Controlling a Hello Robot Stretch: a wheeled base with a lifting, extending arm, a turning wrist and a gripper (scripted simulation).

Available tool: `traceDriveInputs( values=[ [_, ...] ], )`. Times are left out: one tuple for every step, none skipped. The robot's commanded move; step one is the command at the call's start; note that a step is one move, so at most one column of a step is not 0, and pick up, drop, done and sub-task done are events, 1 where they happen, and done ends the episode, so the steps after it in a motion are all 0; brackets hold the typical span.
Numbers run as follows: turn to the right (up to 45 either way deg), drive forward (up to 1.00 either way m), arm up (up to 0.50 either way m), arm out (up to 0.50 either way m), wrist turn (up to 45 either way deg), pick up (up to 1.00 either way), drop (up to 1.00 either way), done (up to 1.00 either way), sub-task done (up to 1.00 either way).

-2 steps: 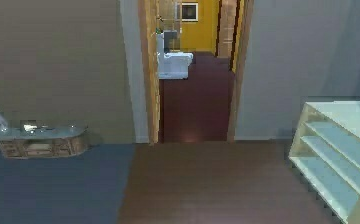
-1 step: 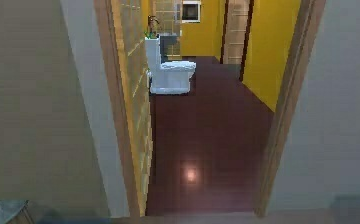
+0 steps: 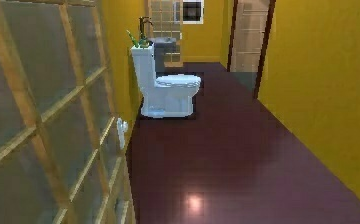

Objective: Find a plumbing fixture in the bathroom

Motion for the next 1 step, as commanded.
traceDriveInputs(
  values=[
    [3.0,0.00,0.00,0.00,0.0,0.00,0.00,0.00,0.00]
  ],
)
